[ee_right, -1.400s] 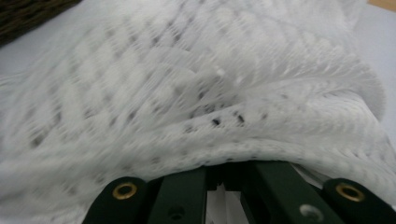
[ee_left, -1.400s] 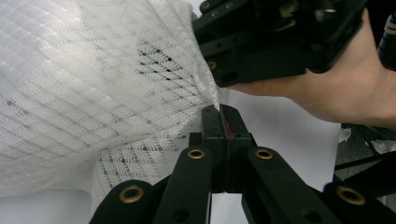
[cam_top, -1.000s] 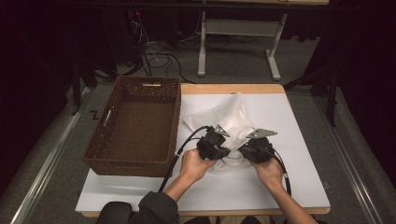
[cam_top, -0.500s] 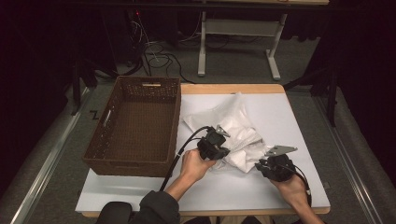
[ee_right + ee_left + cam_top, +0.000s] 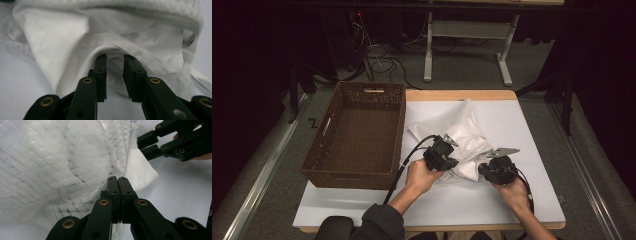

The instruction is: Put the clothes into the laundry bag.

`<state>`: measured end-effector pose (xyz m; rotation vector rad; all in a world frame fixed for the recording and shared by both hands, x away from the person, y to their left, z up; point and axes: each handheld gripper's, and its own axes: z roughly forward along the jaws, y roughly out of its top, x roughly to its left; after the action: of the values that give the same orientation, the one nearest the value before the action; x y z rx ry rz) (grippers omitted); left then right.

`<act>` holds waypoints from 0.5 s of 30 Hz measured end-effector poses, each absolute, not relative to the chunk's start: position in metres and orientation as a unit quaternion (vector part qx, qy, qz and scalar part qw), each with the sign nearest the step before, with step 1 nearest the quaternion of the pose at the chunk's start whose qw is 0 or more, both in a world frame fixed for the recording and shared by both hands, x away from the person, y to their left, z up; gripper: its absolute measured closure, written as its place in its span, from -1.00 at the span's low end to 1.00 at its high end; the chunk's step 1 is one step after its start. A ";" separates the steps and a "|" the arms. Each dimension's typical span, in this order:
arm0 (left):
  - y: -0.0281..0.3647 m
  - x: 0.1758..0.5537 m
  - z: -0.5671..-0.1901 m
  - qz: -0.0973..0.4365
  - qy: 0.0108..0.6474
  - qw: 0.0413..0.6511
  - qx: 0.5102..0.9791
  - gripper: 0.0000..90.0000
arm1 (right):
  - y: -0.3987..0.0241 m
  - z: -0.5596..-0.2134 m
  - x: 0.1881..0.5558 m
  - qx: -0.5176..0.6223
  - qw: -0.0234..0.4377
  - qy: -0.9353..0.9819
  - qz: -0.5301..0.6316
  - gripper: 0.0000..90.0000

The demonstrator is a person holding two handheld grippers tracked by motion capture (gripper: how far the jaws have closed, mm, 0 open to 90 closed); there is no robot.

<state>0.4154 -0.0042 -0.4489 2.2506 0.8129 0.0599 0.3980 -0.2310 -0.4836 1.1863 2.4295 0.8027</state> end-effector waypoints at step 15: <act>-0.001 0.417 -0.446 0.031 0.326 0.382 0.864 0.96 | -0.218 -0.496 0.404 0.396 0.147 0.870 0.252 1.00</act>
<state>0.4170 -0.0013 -0.4458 2.2047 0.8321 0.0781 0.4038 -0.2177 -0.4962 1.1400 2.5043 0.7256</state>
